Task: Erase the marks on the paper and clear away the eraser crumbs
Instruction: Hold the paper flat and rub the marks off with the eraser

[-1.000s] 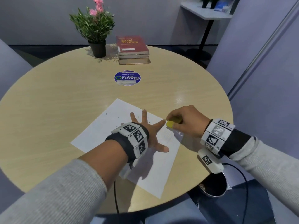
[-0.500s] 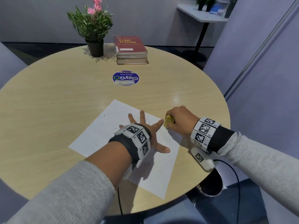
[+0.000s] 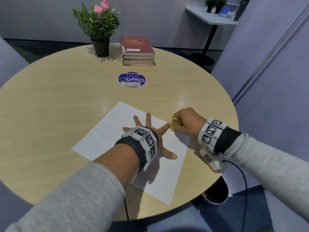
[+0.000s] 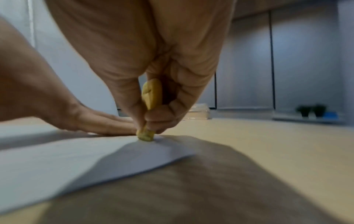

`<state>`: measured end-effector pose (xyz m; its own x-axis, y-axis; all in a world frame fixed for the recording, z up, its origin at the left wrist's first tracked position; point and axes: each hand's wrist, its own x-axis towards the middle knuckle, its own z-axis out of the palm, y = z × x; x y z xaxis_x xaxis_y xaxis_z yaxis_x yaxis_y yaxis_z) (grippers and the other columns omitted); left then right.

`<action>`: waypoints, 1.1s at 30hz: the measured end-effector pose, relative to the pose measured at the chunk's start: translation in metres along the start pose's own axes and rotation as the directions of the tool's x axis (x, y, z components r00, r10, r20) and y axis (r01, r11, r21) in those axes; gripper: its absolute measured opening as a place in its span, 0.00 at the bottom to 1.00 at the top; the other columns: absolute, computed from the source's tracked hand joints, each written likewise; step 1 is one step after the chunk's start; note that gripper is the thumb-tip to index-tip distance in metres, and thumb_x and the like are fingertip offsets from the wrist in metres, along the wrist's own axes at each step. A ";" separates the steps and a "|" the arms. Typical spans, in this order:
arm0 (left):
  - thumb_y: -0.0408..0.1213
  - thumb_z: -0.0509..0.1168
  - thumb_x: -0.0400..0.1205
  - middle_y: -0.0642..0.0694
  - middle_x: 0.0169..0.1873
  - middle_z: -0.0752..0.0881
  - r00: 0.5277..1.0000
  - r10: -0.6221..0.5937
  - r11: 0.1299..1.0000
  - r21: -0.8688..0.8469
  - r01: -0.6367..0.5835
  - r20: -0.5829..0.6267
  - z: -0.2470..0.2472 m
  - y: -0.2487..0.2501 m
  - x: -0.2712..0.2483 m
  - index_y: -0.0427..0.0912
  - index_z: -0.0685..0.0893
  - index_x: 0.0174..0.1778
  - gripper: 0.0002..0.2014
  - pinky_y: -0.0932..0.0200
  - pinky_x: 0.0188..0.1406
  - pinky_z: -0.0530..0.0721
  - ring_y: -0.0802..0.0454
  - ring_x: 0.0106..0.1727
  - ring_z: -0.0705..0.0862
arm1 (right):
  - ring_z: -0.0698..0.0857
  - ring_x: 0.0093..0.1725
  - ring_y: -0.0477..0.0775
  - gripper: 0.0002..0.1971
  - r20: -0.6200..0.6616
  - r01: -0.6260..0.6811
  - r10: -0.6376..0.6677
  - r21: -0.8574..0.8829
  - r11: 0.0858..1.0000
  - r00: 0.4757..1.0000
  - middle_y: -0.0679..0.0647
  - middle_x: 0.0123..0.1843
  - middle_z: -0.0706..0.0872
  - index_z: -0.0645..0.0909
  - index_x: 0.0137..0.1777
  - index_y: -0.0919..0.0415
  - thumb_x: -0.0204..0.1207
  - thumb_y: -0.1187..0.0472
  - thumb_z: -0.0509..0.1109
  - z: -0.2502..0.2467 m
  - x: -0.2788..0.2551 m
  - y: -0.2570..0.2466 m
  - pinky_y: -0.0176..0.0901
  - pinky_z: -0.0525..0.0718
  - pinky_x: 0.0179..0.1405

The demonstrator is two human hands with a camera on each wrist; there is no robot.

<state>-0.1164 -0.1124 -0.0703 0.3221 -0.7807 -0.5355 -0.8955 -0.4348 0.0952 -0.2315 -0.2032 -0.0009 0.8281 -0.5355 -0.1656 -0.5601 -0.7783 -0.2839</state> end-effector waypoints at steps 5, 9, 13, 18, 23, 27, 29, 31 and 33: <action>0.87 0.58 0.39 0.37 0.79 0.24 1.000 0.001 0.999 -0.036 -0.002 -0.028 -0.001 0.000 -0.004 0.83 0.26 0.66 0.64 0.13 0.66 0.44 0.17 0.71 0.22 | 0.86 0.35 0.51 0.15 0.140 0.157 -0.161 0.037 0.987 0.977 0.51 0.35 0.88 0.86 0.57 0.48 0.74 0.63 0.69 0.015 -0.027 -0.021 0.42 0.85 0.39; 0.89 0.54 0.36 0.35 0.77 0.22 1.000 0.008 1.000 -0.021 -0.008 -0.014 -0.004 -0.001 -0.006 0.83 0.25 0.66 0.64 0.13 0.65 0.41 0.17 0.70 0.20 | 0.82 0.33 0.51 0.04 0.058 0.068 -0.069 0.016 0.998 0.996 0.51 0.32 0.84 0.87 0.47 0.57 0.73 0.61 0.73 0.002 -0.008 -0.004 0.44 0.81 0.37; 0.90 0.51 0.33 0.36 0.78 0.23 1.000 -0.008 1.000 -0.020 0.007 -0.018 -0.001 -0.001 -0.004 0.84 0.24 0.64 0.64 0.13 0.65 0.42 0.17 0.70 0.21 | 0.83 0.32 0.47 0.08 0.059 0.116 -0.118 0.035 0.993 0.991 0.46 0.32 0.85 0.88 0.50 0.51 0.73 0.62 0.73 0.010 -0.018 -0.013 0.43 0.83 0.38; 0.90 0.49 0.28 0.39 0.76 0.20 1.000 -0.003 1.000 -0.009 0.003 0.026 -0.004 0.000 -0.005 0.83 0.25 0.67 0.69 0.13 0.65 0.40 0.20 0.71 0.19 | 0.81 0.32 0.51 0.03 0.074 0.072 -0.072 0.005 0.997 0.995 0.50 0.30 0.83 0.87 0.44 0.52 0.74 0.61 0.73 0.001 -0.016 -0.004 0.40 0.76 0.34; 0.91 0.47 0.27 0.36 0.77 0.22 0.999 -0.015 1.000 0.019 0.014 0.034 -0.001 0.000 0.000 0.83 0.22 0.62 0.66 0.13 0.64 0.39 0.22 0.71 0.19 | 0.83 0.34 0.52 0.04 0.061 0.118 -0.118 0.014 0.993 0.991 0.51 0.33 0.85 0.87 0.46 0.56 0.74 0.61 0.72 0.010 -0.026 -0.008 0.43 0.80 0.37; 0.90 0.50 0.32 0.37 0.77 0.22 1.000 -0.014 1.000 0.001 0.014 0.019 -0.004 0.000 -0.008 0.82 0.25 0.66 0.66 0.14 0.65 0.42 0.20 0.72 0.20 | 0.86 0.39 0.55 0.07 0.130 0.113 -0.110 -0.016 0.993 0.985 0.55 0.37 0.88 0.85 0.44 0.62 0.74 0.58 0.71 0.010 -0.034 -0.005 0.45 0.83 0.40; 0.89 0.54 0.36 0.39 0.77 0.21 1.000 -0.009 0.999 -0.034 0.010 0.021 -0.007 0.000 -0.013 0.82 0.27 0.69 0.66 0.13 0.66 0.43 0.18 0.71 0.21 | 0.86 0.41 0.59 0.08 0.039 0.035 -0.033 -0.055 0.998 0.999 0.58 0.38 0.88 0.85 0.43 0.64 0.74 0.58 0.72 -0.002 -0.014 0.012 0.45 0.81 0.39; 0.89 0.55 0.38 0.39 0.77 0.21 1.000 -0.014 0.999 -0.034 0.014 0.020 -0.008 0.000 -0.015 0.82 0.27 0.69 0.65 0.14 0.66 0.44 0.17 0.72 0.22 | 0.84 0.40 0.58 0.08 0.012 0.047 -0.046 -0.043 0.998 0.999 0.58 0.38 0.88 0.85 0.43 0.64 0.74 0.59 0.72 -0.001 -0.012 0.014 0.45 0.81 0.40; 0.89 0.53 0.36 0.38 0.77 0.20 0.999 -0.026 1.000 -0.011 0.026 0.026 -0.008 0.001 -0.014 0.82 0.26 0.68 0.66 0.14 0.66 0.44 0.17 0.71 0.22 | 0.83 0.37 0.54 0.06 0.086 0.119 -0.117 -0.024 0.993 0.989 0.55 0.37 0.87 0.85 0.44 0.61 0.74 0.58 0.71 0.011 -0.031 -0.002 0.45 0.82 0.39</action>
<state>-0.1193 -0.1056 -0.0565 0.3374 -0.7573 -0.5591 -0.8832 -0.4602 0.0904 -0.2560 -0.1810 -0.0056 0.8868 -0.4104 -0.2123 -0.4575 -0.8444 -0.2787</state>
